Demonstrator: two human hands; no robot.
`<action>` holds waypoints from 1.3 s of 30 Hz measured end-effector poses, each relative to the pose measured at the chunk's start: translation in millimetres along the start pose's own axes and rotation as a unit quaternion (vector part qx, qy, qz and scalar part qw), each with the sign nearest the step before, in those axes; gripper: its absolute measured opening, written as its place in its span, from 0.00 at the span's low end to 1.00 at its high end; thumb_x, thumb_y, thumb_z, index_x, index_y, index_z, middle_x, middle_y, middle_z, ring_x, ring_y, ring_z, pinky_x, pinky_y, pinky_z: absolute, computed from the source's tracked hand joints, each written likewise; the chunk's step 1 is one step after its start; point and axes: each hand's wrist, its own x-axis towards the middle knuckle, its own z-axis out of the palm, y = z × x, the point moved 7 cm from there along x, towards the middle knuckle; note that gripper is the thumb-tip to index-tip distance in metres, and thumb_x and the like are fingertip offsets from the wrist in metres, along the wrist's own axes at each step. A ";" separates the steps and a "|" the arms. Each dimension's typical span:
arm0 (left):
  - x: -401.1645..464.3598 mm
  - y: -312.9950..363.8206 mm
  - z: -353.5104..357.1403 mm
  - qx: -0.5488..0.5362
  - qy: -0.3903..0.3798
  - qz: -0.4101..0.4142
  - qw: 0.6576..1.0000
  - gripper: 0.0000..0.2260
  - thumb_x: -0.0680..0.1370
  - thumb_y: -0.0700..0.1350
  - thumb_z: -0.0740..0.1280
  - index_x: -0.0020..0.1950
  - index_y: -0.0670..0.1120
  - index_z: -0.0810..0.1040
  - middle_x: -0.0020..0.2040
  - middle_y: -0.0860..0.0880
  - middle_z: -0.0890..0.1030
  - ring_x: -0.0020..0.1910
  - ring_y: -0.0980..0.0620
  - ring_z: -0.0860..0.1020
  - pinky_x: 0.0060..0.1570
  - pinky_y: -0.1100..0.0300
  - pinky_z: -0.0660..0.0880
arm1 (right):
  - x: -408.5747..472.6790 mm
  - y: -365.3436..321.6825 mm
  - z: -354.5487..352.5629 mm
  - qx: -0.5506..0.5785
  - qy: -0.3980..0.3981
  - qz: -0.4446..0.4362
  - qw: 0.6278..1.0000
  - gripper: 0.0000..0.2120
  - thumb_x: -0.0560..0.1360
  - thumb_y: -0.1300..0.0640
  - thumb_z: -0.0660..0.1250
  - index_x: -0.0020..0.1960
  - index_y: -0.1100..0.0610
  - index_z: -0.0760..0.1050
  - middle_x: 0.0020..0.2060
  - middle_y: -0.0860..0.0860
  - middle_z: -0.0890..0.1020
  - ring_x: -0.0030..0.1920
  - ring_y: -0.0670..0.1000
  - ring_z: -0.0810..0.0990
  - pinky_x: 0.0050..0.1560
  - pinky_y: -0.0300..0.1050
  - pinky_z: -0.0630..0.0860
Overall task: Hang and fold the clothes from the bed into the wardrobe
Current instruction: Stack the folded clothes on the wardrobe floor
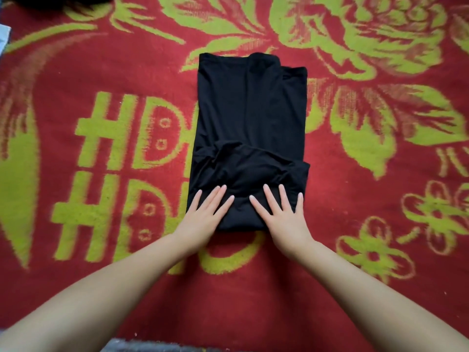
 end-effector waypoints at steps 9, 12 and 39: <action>-70.7 38.8 -34.8 -0.261 -0.391 0.046 0.881 0.38 0.73 0.29 0.52 0.79 0.53 0.45 0.79 0.46 0.51 0.76 0.52 0.56 0.71 0.62 0.55 | -76.1 -17.4 -21.8 0.093 -0.355 -0.150 0.918 0.40 0.76 0.69 0.53 0.78 0.42 0.40 0.78 0.51 0.41 0.77 0.59 0.45 0.74 0.57 0.53; -94.8 41.7 -64.7 -0.411 -0.507 -0.001 0.758 0.27 0.72 0.31 0.52 0.69 0.50 0.69 0.39 0.56 0.80 0.29 0.58 0.76 0.27 0.68 0.70 | -93.2 -18.2 -54.6 0.154 -0.421 -0.196 0.872 0.32 0.76 0.64 0.57 0.77 0.48 0.55 0.74 0.49 0.65 0.67 0.47 0.69 0.64 0.31 0.65; -43.9 10.3 -4.9 -0.153 -0.238 -0.057 0.958 0.42 0.72 0.28 0.54 0.78 0.54 0.39 0.78 0.45 0.38 0.77 0.48 0.38 0.73 0.46 0.48 | -34.2 -8.0 -18.0 0.021 -0.238 -0.106 0.965 0.40 0.75 0.71 0.54 0.78 0.46 0.42 0.78 0.52 0.46 0.77 0.56 0.51 0.72 0.57 0.58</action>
